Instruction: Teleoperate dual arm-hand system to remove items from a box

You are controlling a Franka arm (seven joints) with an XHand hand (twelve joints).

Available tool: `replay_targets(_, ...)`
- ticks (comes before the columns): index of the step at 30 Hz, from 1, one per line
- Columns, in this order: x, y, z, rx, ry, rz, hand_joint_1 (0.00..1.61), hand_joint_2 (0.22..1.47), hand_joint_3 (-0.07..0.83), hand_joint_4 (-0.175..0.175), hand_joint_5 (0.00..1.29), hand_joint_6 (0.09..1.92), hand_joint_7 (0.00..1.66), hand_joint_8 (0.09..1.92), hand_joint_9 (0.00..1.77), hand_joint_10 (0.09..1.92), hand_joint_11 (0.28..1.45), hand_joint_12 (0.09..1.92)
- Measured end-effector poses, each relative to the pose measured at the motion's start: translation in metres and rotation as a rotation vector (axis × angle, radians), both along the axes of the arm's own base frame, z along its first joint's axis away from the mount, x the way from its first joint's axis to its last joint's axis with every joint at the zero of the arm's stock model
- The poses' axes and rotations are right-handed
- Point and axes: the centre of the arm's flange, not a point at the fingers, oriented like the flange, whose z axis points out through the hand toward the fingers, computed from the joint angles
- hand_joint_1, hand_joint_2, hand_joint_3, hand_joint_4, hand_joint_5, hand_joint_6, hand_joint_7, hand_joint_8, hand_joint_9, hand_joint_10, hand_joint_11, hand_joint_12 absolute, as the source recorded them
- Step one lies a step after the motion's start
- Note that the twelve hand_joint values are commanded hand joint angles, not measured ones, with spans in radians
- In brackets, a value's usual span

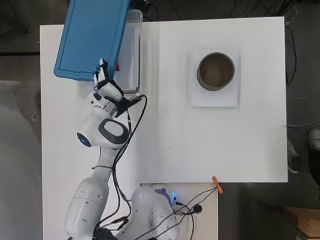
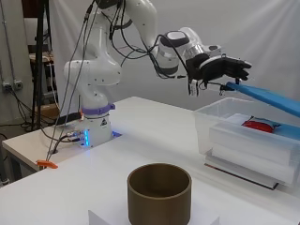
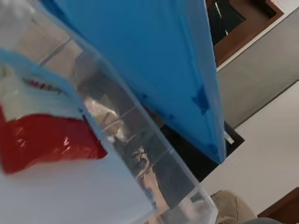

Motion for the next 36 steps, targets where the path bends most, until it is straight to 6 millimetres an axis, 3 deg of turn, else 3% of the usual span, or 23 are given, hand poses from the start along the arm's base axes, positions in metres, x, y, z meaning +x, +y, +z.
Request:
replay_targets(1, 0.0, -0.001, 0.007, 0.01, -0.013, 0.002, 0.98, 1.22, 0.025, 0.135, 0.75, 1.32, 0.94, 0.48, 0.98, 0.09, 0.74, 0.09)
replay_targets(2, -0.003, 0.005, 0.012, 0.017, -0.023, 0.018, 1.05, 1.23, -0.007, 0.095, 0.77, 1.29, 0.88, 0.88, 0.91, 0.38, 0.76, 0.09)
replay_targets(4, -0.011, 0.016, 0.01, 0.032, -0.026, 0.057, 1.13, 1.23, -0.013, 0.021, 0.8, 1.19, 0.81, 1.31, 0.74, 0.98, 0.76, 0.09)
replay_targets(6, -0.022, 0.022, 0.014, 0.069, -0.034, 0.109, 1.17, 1.21, -0.008, -0.043, 0.85, 1.08, 0.81, 1.44, 0.66, 1.2, 0.75, 0.09)
replay_targets(7, -0.029, 0.024, 0.025, 0.099, -0.043, 0.133, 1.18, 1.21, -0.006, -0.096, 0.86, 1.18, 0.79, 1.33, 0.63, 1.06, 0.72, 0.09)
replay_targets(8, -0.037, 0.025, 0.038, 0.132, -0.053, 0.156, 1.19, 1.2, -0.003, -0.123, 0.87, 1.25, 0.79, 1.23, 0.64, 0.83, 0.69, 0.09)
replay_targets(9, -0.048, 0.027, 0.054, 0.172, -0.065, 0.188, 1.2, 1.2, 0.0, -0.136, 0.89, 1.14, 0.8, 1.32, 0.65, 1.0, 0.71, 0.09)
replay_targets(11, -0.07, 0.035, 0.078, 0.246, -0.081, 0.256, 1.07, 1.15, 0.0, 0.064, 0.92, 1.08, 0.81, 1.52, 0.63, 1.45, 0.76, 0.09)
replay_targets(12, -0.083, 0.041, 0.087, 0.282, -0.083, 0.301, 1.03, 1.14, 0.0, 0.119, 0.94, 1.06, 0.82, 1.59, 0.62, 1.58, 0.78, 0.09)
replay_targets(13, -0.101, 0.049, 0.098, 0.325, -0.079, 0.355, 1.01, 1.13, 0.0, 0.148, 0.94, 1.05, 0.82, 1.64, 0.61, 1.65, 0.79, 0.09)
replay_targets(15, -0.125, 0.056, 0.113, 0.391, -0.068, 0.416, 1.0, 1.13, 0.0, 0.17, 0.95, 1.04, 0.82, 1.69, 0.61, 1.72, 0.8, 0.09)
replay_targets(17, -0.14, 0.046, 0.127, 0.486, -0.058, 0.44, 1.0, 1.13, 0.0, 0.175, 0.95, 1.04, 0.81, 1.75, 0.6, 1.77, 0.81, 0.09)
replay_targets(18, -0.152, 0.015, 0.142, 0.575, -0.051, 0.458, 0.99, 1.13, 0.0, 0.175, 0.94, 1.04, 0.8, 1.77, 0.59, 1.8, 0.82, 0.09)
replay_targets(19, -0.17, 0.001, 0.149, 0.578, -0.05, 0.489, 0.99, 1.13, 0.001, 0.175, 0.94, 1.06, 0.81, 1.75, 0.6, 1.82, 0.84, 0.09)
replay_targets(20, -0.185, -0.013, 0.151, 0.59, -0.023, 0.521, 0.99, 1.13, 0.001, 0.175, 0.94, 1.06, 0.83, 1.75, 0.62, 1.84, 0.8, 0.21)
replay_targets(21, -0.218, -0.017, 0.158, 0.625, 0.01, 0.597, 0.99, 1.13, 0.0, 0.175, 0.95, 1.03, 0.83, 1.8, 0.65, 1.87, 0.7, 0.52)
replay_targets(22, -0.255, 0.01, 0.147, 0.61, 0.093, 0.688, 1.01, 1.11, -0.002, 0.175, 1.0, 0.96, 0.85, 1.86, 0.69, 1.9, 0.62, 0.85)
replay_targets(24, -0.268, 0.02, 0.135, 0.593, 0.153, 0.716, 1.03, 1.08, -0.001, 0.175, 1.05, 0.86, 0.89, 1.92, 0.77, 1.92, 0.53, 1.25)
replay_targets(27, -0.29, 0.014, 0.131, 0.61, 0.191, 0.745, 1.02, 1.08, 0.002, 0.175, 1.04, 0.88, 0.9, 1.89, 0.77, 1.92, 0.48, 1.34)
replay_targets(29, -0.301, 0.002, 0.137, 0.629, 0.204, 0.762, 0.54, 1.05, -0.004, 0.157, 0.76, 0.55, 0.72, 1.06, 0.62, 1.2, 0.55, 0.65)
replay_targets(31, -0.308, -0.011, 0.147, 0.661, 0.217, 0.752, 0.28, 1.03, -0.002, 0.166, 0.56, 0.65, 0.6, 0.77, 0.52, 0.99, 0.66, 0.19)
replay_targets(33, -0.306, -0.015, 0.153, 0.678, 0.238, 0.747, 0.2, 1.01, 0.0, 0.169, 0.49, 0.68, 0.62, 0.51, 0.55, 0.73, 0.68, 0.09)
replay_targets(36, -0.287, -0.022, 0.151, 0.723, 0.301, 0.71, 0.14, 0.99, 0.0, 0.168, 0.52, 0.51, 0.74, 0.19, 0.68, 0.47, 0.72, 0.09)
